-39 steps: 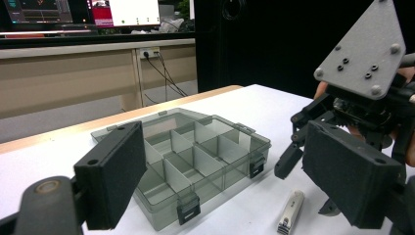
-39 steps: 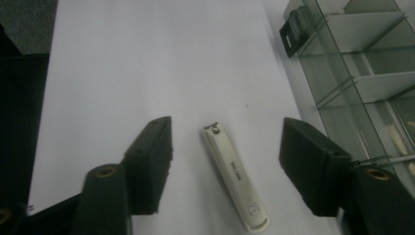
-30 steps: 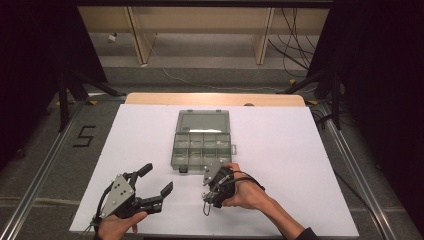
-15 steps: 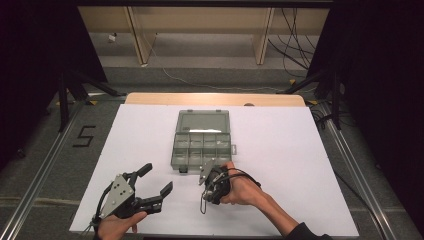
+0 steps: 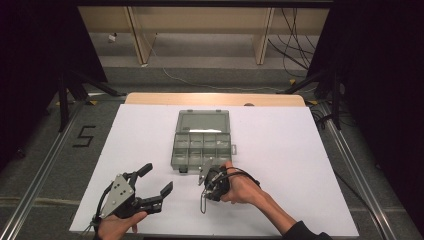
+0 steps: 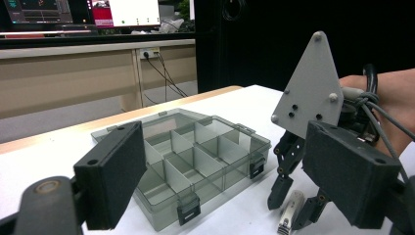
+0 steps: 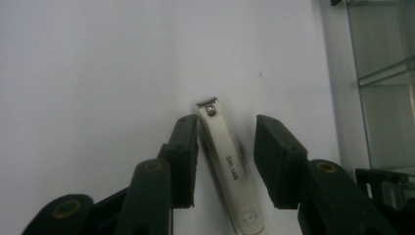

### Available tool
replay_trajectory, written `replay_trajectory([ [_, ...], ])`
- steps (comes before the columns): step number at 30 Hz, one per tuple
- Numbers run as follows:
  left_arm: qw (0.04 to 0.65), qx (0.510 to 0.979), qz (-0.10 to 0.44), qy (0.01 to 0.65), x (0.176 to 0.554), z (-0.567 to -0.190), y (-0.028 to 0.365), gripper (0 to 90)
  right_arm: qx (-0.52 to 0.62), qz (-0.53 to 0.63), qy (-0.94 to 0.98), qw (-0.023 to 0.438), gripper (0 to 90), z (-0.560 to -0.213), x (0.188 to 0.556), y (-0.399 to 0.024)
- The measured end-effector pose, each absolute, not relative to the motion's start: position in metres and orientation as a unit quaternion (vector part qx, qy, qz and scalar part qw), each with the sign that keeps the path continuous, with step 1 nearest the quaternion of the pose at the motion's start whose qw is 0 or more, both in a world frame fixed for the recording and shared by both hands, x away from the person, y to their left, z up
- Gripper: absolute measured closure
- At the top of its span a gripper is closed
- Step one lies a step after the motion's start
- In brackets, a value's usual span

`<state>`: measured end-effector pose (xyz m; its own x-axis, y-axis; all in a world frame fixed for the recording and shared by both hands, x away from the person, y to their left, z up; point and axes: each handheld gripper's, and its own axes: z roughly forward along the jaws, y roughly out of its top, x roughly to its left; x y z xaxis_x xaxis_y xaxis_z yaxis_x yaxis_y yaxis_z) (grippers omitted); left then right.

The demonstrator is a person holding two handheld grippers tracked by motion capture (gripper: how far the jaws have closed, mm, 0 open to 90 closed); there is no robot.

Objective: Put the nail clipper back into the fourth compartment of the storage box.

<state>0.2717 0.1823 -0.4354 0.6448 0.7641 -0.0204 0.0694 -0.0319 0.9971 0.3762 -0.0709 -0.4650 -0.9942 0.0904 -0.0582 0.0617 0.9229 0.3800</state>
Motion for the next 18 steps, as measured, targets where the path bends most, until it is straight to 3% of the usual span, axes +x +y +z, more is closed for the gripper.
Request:
replay_trajectory([
  [9,0.620,0.663,0.280,0.314,0.2722,-0.4356,0.1822,15.9,0.031,0.184,0.982,0.019,77.1,-0.4643,0.3742,-0.0688],
  [18,0.621,0.661,0.278,0.316,0.2715,-0.4354,0.1825,15.9,0.035,0.189,0.981,0.034,77.4,-0.4620,0.3718,-0.0682],
])
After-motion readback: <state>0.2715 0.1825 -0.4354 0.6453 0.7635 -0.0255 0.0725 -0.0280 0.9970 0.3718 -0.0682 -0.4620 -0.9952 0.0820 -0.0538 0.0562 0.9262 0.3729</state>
